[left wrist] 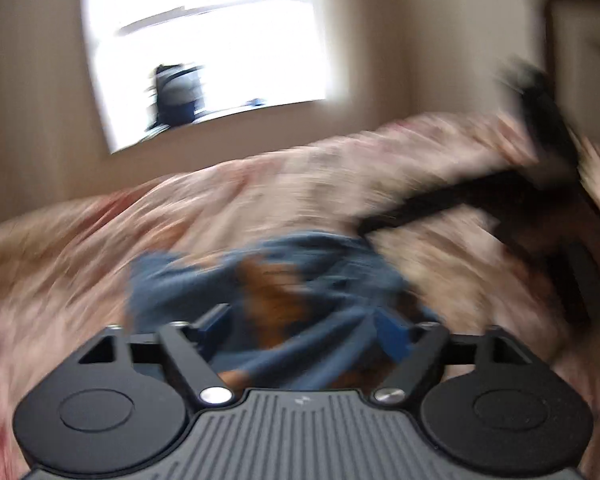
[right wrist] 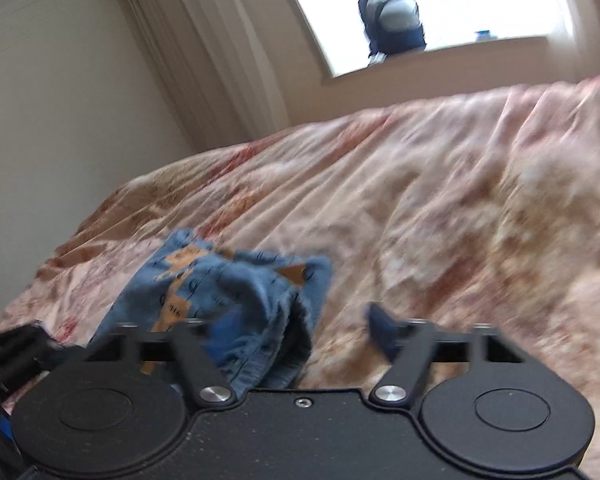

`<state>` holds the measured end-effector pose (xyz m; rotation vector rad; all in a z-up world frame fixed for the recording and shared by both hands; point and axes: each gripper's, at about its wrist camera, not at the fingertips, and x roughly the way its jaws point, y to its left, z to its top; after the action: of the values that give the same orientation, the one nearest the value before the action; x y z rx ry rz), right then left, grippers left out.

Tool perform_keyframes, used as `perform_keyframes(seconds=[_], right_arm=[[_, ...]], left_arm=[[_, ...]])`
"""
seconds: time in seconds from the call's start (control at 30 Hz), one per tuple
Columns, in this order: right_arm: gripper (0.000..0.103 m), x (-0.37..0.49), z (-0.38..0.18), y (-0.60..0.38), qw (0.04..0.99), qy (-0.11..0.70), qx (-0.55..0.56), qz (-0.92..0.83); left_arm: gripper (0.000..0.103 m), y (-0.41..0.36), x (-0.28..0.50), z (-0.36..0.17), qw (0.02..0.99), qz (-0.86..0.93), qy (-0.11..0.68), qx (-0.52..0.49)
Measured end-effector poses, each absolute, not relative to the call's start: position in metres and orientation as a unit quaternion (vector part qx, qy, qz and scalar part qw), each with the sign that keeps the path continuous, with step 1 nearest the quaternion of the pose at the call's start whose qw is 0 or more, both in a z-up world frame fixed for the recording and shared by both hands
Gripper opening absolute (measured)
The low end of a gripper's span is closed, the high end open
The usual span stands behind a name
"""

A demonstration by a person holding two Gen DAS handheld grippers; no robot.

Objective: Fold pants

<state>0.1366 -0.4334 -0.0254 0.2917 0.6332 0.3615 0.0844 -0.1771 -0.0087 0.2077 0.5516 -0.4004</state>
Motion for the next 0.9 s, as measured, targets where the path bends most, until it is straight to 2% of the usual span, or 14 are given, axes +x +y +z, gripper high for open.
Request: perform_keyframes(seconds=[0.1, 0.23, 0.3, 0.37, 0.57, 0.73, 0.9], right_arm=[[0.096, 0.126, -0.017, -0.412, 0.939, 0.291, 0.097, 0.154], [0.102, 0.112, -0.018, -0.36, 0.941, 0.286, -0.004, 0.183], [0.102, 0.106, -0.026, -0.337, 0.934, 0.3, -0.077, 0.179], [0.102, 0.099, -0.039, -0.331, 0.928, 0.317, -0.124, 0.15], [0.102, 0.08, -0.028, -0.396, 0.94, 0.318, 0.026, 0.121], [0.102, 0.1, -0.003, -0.371, 0.955, 0.261, -0.055, 0.126], [0.102, 0.155, -0.02, -0.323, 0.945, 0.26, -0.115, 0.164]], left_arm=[[0.095, -0.139, 0.103, -0.007, 0.954, -0.091, 0.286, 0.019], [0.094, -0.122, 0.124, -0.034, 0.932, -0.028, 0.357, 0.05], [0.096, -0.115, 0.121, -0.047, 0.93, -0.023, 0.361, 0.071], [0.1, -0.103, 0.116, -0.046, 0.931, -0.019, 0.361, 0.049], [0.101, -0.091, 0.125, -0.027, 0.929, -0.011, 0.371, 0.019], [0.102, -0.125, 0.154, -0.002, 0.949, -0.066, 0.302, 0.06], [0.1, -0.149, 0.208, -0.031, 0.945, -0.064, 0.294, 0.127]])
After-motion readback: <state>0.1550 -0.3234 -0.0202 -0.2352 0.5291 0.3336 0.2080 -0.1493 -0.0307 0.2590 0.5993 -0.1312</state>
